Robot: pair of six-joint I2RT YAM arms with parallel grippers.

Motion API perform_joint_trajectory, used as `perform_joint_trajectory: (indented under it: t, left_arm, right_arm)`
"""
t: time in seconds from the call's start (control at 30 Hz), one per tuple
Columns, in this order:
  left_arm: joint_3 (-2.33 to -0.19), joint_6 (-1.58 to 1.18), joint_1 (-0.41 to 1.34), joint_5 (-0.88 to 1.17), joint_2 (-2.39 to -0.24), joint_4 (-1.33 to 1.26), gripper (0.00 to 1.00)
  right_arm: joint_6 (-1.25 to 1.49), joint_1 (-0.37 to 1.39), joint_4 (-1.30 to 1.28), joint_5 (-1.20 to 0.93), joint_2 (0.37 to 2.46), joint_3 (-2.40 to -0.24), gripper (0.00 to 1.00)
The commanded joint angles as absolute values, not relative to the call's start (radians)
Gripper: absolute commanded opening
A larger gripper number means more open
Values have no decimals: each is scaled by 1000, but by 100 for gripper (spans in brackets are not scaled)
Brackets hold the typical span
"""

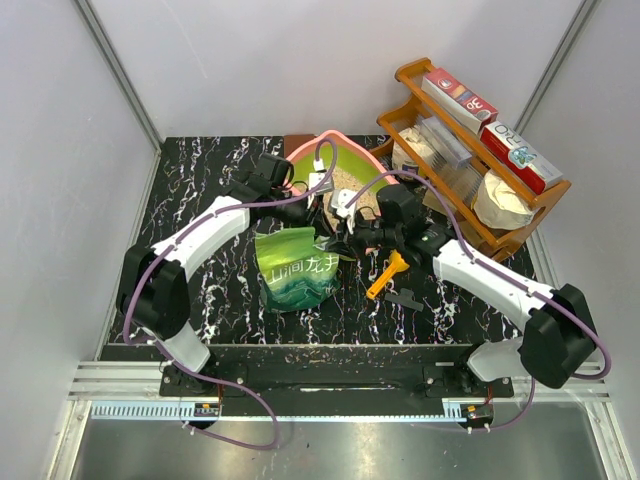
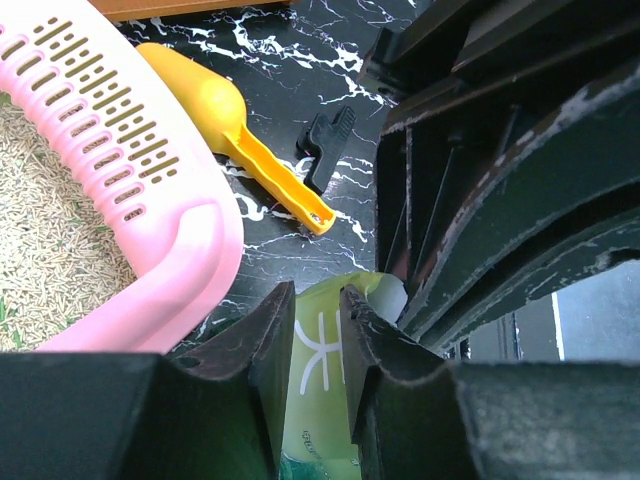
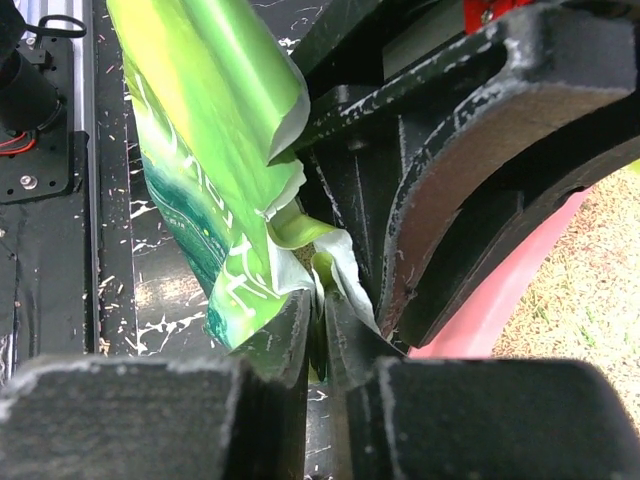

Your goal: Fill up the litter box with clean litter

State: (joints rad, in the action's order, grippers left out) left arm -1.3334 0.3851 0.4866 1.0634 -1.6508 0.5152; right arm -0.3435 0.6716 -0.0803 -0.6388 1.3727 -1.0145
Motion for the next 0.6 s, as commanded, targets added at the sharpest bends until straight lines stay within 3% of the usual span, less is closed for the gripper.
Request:
perform_joint_trajectory:
  t: [0.0, 0.2, 0.43, 0.57]
  left_arm:
    - [-1374, 407, 488, 1086, -1605, 560, 29]
    - [-1397, 413, 439, 1077, -1612, 558, 31]
    - [-1422, 385, 426, 1098, -1638, 558, 31]
    - [-1430, 374, 420, 1103, -1644, 558, 31]
  right_arm:
    - [-396, 664, -102, -554, 1315, -1071, 17]
    - [-434, 663, -160, -525, 1233, -1043, 40]
    - [-410, 663, -109, -522, 1293, -1019, 56]
    - [-402, 664, -81, -519, 1313, -1026, 60]
